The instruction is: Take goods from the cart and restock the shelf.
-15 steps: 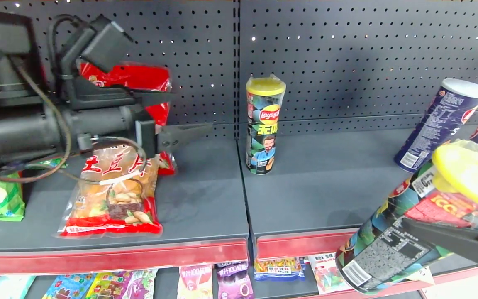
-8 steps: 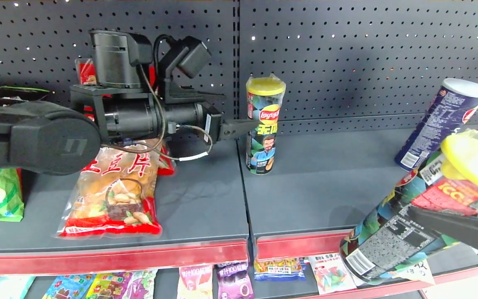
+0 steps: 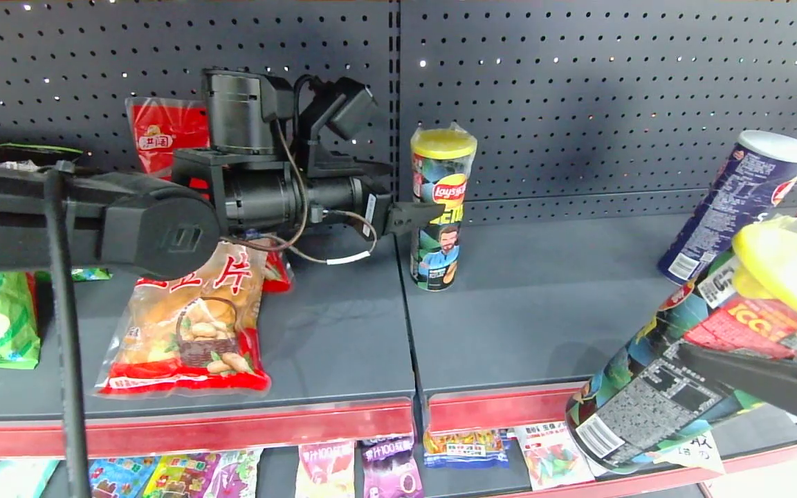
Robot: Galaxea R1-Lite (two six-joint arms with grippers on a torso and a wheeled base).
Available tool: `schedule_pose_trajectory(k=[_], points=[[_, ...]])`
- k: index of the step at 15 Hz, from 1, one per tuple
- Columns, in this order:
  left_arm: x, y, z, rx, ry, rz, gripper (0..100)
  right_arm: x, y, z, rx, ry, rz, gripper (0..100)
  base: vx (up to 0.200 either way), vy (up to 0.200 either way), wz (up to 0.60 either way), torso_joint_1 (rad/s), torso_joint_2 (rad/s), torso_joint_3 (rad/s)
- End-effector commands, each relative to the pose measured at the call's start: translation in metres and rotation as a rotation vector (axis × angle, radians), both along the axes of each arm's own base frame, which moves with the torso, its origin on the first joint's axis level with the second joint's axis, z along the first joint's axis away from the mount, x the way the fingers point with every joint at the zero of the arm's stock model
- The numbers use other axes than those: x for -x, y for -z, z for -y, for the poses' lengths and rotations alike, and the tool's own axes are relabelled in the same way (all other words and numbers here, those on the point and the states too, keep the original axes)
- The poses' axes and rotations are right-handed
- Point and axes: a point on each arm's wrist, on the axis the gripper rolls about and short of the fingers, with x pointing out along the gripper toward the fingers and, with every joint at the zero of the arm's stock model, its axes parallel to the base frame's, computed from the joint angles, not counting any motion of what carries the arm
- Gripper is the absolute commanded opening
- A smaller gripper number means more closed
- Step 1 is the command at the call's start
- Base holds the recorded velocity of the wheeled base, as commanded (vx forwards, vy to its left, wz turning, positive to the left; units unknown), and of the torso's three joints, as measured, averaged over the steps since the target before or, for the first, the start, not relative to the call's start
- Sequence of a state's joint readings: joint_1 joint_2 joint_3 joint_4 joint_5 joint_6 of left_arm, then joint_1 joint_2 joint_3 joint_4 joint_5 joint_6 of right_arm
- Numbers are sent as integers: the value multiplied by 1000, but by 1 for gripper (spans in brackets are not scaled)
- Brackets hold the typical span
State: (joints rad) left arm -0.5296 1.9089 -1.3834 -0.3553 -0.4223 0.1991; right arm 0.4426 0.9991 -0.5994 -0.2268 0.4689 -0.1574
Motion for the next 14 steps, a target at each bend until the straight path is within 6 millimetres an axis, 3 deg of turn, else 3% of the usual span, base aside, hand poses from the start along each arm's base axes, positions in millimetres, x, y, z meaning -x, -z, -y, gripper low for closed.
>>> schedule_pose_trajectory(k=[1,11,12,14], points=[[-6,3,3,0,-1,0,100,0,0,0,0,-1,-3,0,0,0,0,0,0,0],[-20,14,30,0,38,0,100,0,2,0,4,-1,-8,0,0,0,0,0,0,0],[-21,17,34,-2,44,-2,0,0,3,0,5,0,-10,0,0,0,0,0,0,0],[-22,18,40,4,54,4,0,0,3,0,5,0,-12,0,0,0,0,0,0,0]])
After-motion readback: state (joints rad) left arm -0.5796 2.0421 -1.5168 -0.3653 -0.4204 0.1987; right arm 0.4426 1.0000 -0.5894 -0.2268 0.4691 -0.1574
